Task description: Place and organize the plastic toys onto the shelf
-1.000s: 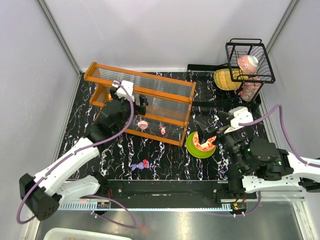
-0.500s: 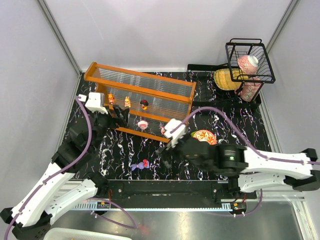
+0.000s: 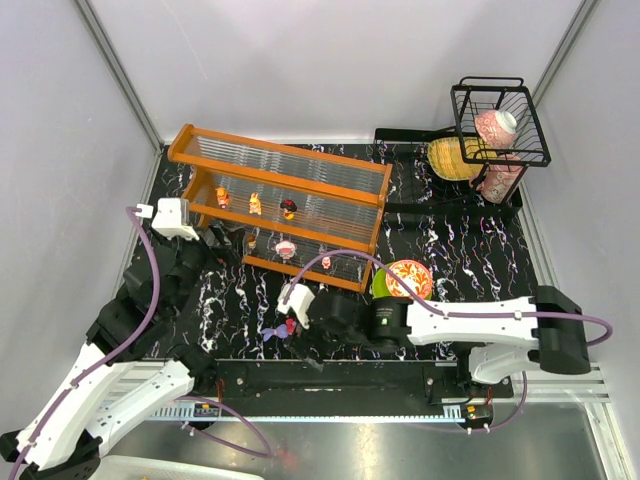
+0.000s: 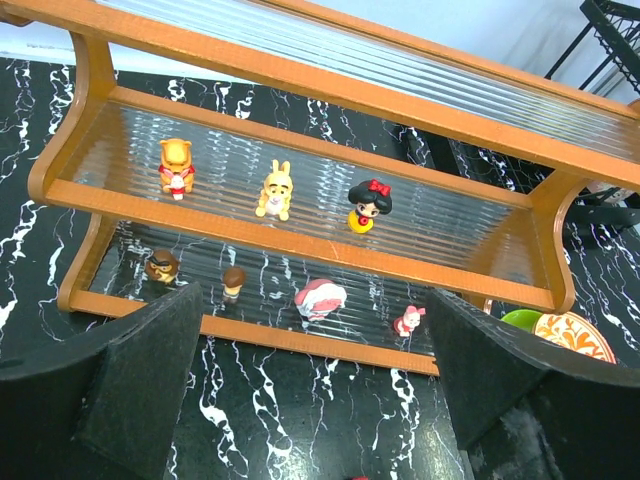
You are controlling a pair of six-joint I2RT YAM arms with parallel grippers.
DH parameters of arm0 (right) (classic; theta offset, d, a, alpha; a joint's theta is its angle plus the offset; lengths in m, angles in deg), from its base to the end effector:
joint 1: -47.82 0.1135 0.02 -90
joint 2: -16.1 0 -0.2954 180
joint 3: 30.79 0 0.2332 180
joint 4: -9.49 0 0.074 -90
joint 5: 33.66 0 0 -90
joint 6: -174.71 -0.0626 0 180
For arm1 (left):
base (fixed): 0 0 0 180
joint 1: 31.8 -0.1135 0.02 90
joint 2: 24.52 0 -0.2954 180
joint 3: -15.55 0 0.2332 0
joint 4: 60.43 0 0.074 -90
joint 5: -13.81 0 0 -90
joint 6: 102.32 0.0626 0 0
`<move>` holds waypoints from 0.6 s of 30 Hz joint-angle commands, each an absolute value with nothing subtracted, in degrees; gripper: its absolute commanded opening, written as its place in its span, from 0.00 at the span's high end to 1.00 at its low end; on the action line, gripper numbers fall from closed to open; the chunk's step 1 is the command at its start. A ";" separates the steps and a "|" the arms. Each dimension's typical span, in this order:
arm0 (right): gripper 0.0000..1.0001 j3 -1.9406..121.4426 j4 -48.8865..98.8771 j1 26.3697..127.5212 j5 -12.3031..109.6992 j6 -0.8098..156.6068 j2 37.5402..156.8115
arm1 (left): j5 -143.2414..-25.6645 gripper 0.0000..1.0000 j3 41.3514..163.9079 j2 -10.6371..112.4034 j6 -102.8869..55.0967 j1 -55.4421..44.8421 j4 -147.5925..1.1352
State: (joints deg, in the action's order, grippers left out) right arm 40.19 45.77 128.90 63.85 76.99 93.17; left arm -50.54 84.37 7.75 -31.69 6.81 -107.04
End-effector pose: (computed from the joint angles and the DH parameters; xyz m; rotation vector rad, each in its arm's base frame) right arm 0.0525 0.2816 0.2850 -1.3709 1.9564 0.6254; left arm 0.0841 -0.0325 0.3873 -0.0360 1.7416 -0.3544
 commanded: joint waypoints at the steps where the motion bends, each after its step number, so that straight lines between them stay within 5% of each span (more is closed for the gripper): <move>1: 0.04 40.80 36.81 126.05 55.03 79.26 97.56 | -49.03 0.04 84.95 6.68 -32.44 6.70 -107.24; 18: 0.13 44.58 33.28 120.59 47.46 91.57 111.80 | -47.36 0.03 85.22 6.24 -30.86 6.61 -107.76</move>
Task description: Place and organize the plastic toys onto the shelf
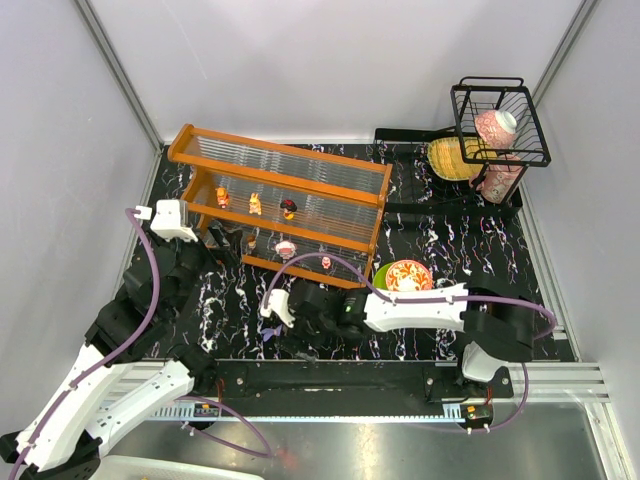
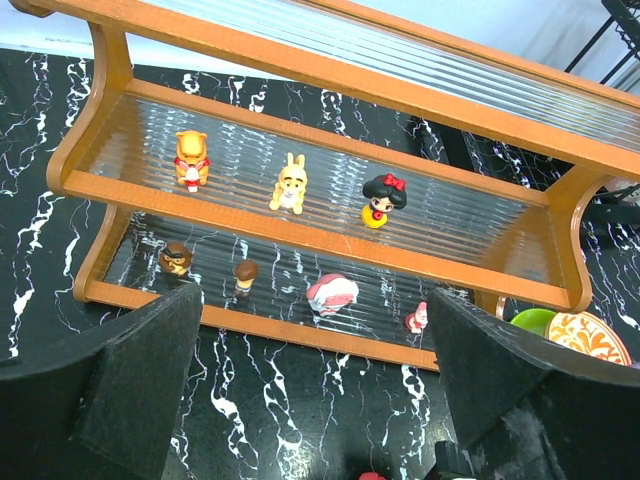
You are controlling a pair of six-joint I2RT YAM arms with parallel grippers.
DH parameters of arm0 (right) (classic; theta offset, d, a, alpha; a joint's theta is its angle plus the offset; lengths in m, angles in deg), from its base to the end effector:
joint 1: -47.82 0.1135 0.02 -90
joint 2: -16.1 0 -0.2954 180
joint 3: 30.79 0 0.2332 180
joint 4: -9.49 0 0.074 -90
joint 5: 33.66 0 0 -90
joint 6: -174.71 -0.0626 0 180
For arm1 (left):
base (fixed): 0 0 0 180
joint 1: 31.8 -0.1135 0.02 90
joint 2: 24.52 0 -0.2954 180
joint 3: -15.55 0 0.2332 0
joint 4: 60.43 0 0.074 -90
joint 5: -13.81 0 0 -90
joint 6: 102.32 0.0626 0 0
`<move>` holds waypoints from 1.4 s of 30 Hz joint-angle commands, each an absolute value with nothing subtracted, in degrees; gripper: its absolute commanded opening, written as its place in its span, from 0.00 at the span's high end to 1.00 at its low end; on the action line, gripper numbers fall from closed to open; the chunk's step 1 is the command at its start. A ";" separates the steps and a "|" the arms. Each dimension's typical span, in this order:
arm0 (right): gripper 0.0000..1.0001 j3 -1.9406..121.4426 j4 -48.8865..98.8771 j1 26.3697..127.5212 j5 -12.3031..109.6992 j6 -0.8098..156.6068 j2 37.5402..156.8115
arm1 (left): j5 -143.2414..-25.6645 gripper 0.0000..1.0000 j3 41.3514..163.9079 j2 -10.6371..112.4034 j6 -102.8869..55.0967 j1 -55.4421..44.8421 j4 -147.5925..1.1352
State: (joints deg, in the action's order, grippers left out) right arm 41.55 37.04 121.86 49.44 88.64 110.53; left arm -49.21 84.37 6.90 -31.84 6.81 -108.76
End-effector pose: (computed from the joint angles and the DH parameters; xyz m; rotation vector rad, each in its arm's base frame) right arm 0.0882 0.3358 0.2166 -1.6492 1.9479 0.6646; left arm 0.0807 -0.0281 0.3845 -0.0506 1.7512 -0.3287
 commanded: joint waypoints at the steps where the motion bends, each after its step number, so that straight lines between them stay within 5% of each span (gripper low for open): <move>1: 0.14 44.76 33.10 120.51 47.29 91.83 112.16 | -47.36 0.03 85.22 6.24 -30.86 6.70 -107.76; 18: 0.24 48.19 31.78 117.78 47.11 96.14 119.37 | -45.96 0.01 85.74 6.33 -29.45 6.70 -107.76; 42: 0.60 49.95 34.24 116.73 43.60 96.93 122.79 | -45.43 0.01 86.01 6.59 -28.93 6.70 -107.41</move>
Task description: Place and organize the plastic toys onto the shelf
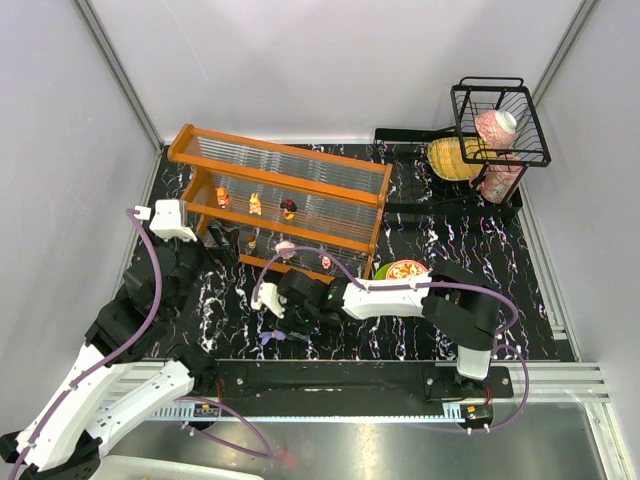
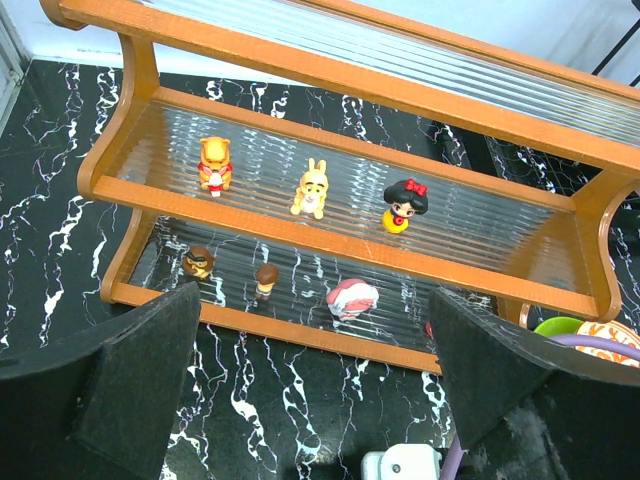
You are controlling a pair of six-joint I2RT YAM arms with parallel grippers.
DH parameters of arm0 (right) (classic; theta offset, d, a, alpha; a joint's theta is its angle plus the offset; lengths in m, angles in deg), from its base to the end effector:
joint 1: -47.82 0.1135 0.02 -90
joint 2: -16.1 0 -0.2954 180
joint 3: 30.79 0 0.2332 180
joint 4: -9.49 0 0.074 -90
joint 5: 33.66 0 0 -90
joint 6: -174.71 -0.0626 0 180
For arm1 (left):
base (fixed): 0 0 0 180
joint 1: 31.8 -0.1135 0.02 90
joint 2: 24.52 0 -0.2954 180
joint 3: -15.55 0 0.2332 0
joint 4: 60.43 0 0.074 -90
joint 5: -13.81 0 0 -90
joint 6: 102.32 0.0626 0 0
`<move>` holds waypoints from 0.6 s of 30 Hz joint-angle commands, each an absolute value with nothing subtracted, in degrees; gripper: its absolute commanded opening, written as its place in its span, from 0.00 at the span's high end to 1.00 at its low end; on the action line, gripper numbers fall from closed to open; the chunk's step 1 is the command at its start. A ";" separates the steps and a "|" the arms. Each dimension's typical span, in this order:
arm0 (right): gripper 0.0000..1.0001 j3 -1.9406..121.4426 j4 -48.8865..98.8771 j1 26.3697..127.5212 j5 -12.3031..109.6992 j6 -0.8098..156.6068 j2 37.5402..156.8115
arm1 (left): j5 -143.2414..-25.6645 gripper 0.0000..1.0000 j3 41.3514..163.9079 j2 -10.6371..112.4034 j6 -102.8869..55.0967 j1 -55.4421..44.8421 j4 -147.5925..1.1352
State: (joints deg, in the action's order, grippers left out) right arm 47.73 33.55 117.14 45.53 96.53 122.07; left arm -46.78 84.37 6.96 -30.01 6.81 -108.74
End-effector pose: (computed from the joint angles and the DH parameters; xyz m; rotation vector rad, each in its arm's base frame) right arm 0.1276 0.3714 0.1840 -1.7332 1.8939 0.6437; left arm 0.0814 -0.0257 0.3847 -0.0534 1.7441 -0.2690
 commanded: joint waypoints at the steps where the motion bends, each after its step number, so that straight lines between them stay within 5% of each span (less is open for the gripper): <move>1: 0.65 50.03 34.33 116.81 43.33 96.84 122.88 | -45.34 0.01 86.09 6.59 -28.93 6.70 -107.41; 8: 1.00 50.47 35.56 116.20 42.89 93.34 122.44 | -45.69 0.01 85.92 5.80 -29.72 6.70 -107.33; 18: 1.00 49.77 36.79 113.21 41.40 79.55 110.43 | -51.13 0.01 84.52 2.29 -27.09 6.70 -103.47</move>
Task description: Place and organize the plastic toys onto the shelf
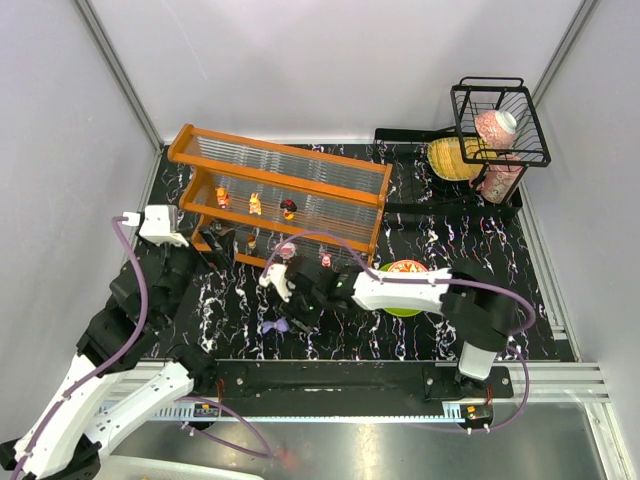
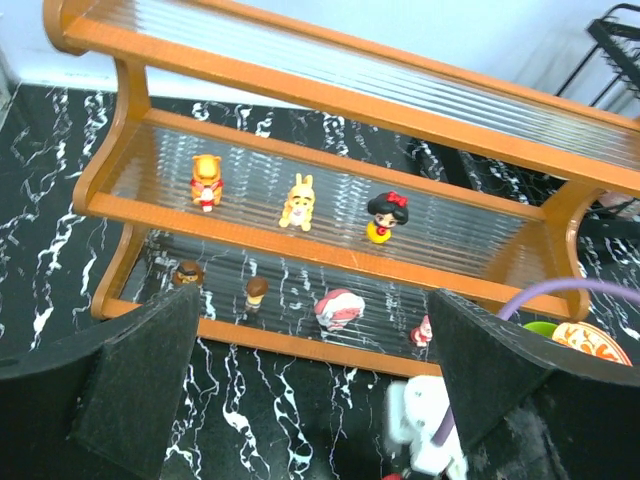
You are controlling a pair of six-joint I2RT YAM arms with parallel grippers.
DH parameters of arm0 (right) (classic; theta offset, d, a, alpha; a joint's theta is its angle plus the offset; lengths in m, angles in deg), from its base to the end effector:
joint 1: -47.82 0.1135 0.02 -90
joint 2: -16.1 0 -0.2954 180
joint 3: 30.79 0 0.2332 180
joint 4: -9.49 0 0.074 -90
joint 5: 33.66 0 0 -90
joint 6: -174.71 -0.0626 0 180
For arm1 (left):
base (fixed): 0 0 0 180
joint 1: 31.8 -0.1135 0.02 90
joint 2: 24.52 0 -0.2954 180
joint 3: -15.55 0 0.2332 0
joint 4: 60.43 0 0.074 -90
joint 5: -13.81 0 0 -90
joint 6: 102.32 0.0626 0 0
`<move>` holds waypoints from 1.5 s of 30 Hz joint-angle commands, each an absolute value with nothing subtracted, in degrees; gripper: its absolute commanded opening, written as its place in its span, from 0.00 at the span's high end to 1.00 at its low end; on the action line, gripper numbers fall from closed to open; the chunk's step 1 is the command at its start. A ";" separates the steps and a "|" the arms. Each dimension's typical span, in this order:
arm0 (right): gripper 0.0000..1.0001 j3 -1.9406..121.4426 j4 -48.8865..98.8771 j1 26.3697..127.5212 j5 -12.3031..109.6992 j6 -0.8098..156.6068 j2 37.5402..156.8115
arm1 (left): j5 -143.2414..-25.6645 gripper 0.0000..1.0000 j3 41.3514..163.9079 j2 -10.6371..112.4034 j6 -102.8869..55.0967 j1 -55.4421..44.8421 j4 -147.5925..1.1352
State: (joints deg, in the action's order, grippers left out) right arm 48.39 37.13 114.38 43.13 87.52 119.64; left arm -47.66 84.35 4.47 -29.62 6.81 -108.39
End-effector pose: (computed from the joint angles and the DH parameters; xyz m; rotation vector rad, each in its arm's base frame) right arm 0.1399 0.3586 0.1982 -1.5657 2.0802 0.7288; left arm 0.0721 -0.0193 0.3877 -0.0528 1.7040 -0.3027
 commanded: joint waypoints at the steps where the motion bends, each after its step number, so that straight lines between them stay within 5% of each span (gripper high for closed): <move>1: 1.00 50.03 37.14 113.21 41.83 78.48 109.18 | -53.67 0.01 83.99 1.07 -25.51 6.70 -102.50; 19: 1.00 55.48 36.62 108.64 48.08 58.09 88.52 | -84.17 0.01 83.11 -2.90 -22.60 6.61 -88.35; 45: 1.00 48.81 21.06 105.21 48.08 53.25 73.22 | -102.99 0.01 75.46 4.30 -44.30 6.70 -57.15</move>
State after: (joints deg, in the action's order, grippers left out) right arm 49.70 26.86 105.55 49.38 53.75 74.31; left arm -99.15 76.11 2.02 -37.81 6.81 -68.63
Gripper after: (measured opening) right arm 0.458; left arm 0.987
